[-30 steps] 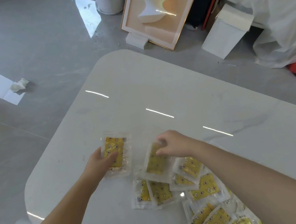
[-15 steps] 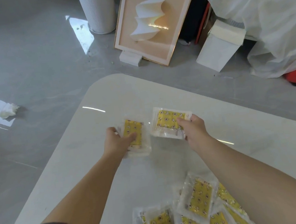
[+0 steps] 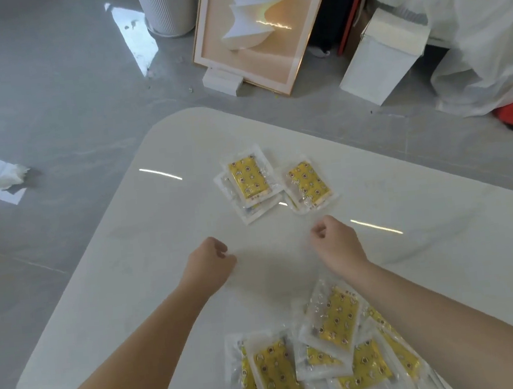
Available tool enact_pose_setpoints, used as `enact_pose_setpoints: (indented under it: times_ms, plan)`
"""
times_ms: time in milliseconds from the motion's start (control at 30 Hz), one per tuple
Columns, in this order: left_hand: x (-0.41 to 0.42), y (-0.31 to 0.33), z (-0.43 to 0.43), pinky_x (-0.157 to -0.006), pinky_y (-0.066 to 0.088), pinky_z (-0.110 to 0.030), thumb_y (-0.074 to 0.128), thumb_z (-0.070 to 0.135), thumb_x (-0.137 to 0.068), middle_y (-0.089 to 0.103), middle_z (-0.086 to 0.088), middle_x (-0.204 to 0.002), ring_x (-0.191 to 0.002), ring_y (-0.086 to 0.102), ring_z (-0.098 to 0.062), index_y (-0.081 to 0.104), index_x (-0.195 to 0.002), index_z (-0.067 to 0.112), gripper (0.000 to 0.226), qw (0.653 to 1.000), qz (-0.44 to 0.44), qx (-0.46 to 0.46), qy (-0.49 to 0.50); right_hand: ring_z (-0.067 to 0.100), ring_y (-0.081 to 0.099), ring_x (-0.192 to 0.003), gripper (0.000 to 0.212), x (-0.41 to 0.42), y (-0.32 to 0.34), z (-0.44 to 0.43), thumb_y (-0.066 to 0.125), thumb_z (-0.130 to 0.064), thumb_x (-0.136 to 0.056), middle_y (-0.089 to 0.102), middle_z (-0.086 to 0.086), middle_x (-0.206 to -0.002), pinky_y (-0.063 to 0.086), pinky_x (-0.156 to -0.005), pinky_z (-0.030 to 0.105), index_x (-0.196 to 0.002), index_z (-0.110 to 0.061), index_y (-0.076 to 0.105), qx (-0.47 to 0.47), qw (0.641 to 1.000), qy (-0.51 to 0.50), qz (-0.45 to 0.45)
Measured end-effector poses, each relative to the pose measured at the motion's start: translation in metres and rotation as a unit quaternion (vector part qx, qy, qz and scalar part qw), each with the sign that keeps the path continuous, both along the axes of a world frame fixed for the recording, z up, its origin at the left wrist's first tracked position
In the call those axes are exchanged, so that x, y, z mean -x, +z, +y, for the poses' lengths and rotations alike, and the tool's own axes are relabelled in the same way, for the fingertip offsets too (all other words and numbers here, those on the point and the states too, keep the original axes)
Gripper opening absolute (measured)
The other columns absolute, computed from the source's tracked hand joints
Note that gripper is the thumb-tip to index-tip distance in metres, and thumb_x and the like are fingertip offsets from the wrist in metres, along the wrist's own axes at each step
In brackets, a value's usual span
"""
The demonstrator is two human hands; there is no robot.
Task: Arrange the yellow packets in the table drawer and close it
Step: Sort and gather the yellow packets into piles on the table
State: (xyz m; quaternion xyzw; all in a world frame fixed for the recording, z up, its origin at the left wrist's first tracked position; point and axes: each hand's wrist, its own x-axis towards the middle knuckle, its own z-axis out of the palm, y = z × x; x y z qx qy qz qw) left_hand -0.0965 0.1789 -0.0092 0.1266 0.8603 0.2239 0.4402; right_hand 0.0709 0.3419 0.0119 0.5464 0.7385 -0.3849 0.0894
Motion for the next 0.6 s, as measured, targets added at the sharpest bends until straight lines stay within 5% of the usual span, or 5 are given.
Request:
enact_pose_setpoints:
  times_ms: [200, 433, 600]
  plan:
    - [-0.056, 0.007, -0.076, -0.08, 0.052, -0.03, 0.062, 0.022, -0.083, 0.06, 0.005, -0.098, -0.086, 0.056, -0.011, 0.057, -0.099, 0.02, 0.016, 0.996, 0.04, 0.05, -0.061, 0.011, 0.051, -0.109, 0.02, -0.039, 0.007, -0.084, 0.047, -0.024, -0.097, 0.057, -0.008, -0.115, 0.041, -0.096, 0.03, -0.114, -0.022, 0.057, -0.009, 0.941, 0.338, -0.024]
    - [-0.116, 0.018, -0.103, -0.071, 0.043, -0.026, 0.065, 0.063, -0.073, 0.04, 0.005, -0.112, -0.101, 0.052, -0.017, 0.04, -0.125, 0.019, 0.073, 0.987, 0.098, 0.107, -0.075, 0.017, 0.04, -0.126, 0.042, -0.07, 0.002, -0.104, 0.049, -0.016, -0.092, 0.044, -0.005, -0.134, 0.029, -0.106, 0.032, -0.134, -0.023, 0.045, -0.088, 0.903, 0.418, -0.04]
    - [-0.158, 0.014, -0.1, -0.079, 0.046, -0.029, 0.066, 0.077, -0.06, 0.034, 0.0, -0.12, -0.115, 0.041, -0.022, 0.017, -0.141, 0.019, 0.111, 0.968, 0.129, 0.199, -0.075, 0.019, 0.035, -0.132, 0.057, -0.089, 0.002, -0.081, 0.054, -0.005, -0.085, 0.039, -0.005, -0.138, 0.029, -0.106, 0.034, -0.136, -0.027, 0.042, -0.139, 0.883, 0.444, -0.061]
